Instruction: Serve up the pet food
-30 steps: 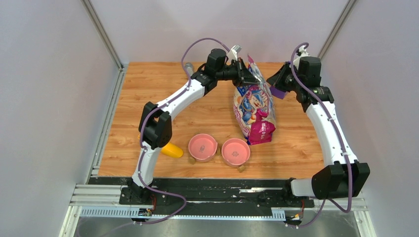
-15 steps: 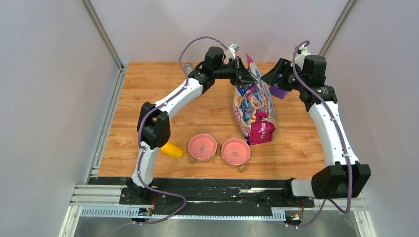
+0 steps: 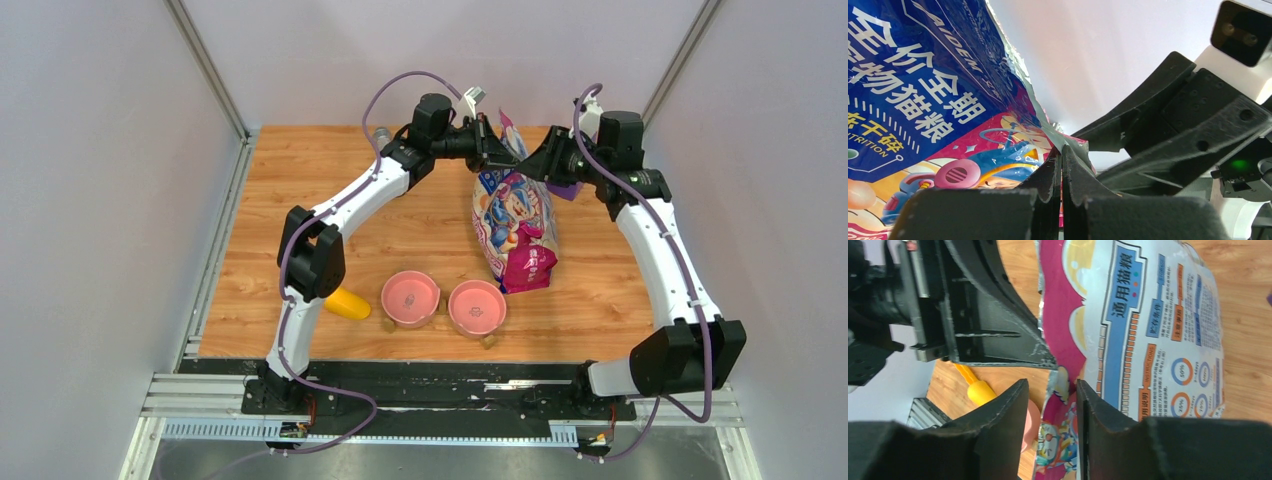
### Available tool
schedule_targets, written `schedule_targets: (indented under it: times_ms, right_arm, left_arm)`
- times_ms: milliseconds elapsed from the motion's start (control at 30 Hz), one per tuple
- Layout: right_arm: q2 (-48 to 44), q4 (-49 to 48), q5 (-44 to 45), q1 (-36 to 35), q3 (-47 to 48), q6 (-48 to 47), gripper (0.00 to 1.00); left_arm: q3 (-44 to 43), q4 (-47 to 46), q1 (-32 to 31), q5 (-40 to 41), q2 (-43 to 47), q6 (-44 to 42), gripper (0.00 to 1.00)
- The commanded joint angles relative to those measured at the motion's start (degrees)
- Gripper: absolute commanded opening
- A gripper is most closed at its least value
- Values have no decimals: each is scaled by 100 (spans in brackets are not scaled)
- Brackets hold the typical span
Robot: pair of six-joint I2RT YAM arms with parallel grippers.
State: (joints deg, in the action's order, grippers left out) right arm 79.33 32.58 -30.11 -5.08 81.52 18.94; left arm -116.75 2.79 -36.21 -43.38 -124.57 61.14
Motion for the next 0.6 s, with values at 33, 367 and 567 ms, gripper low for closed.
schedule_targets:
  times_ms: [33,367,567]
  right_arm:
    - [51,244,656,-59,407,-322,32]
    - [7,385,1248,-89,475,-350,0]
    - [43,472,1867,-362,465,-543,0]
  left_arm:
    - [-152,-244,8,-200,104,-140,0]
    - [-146,-230,8,-197,107,-192,0]
    - [-162,-187,8,-193,98,-212,0]
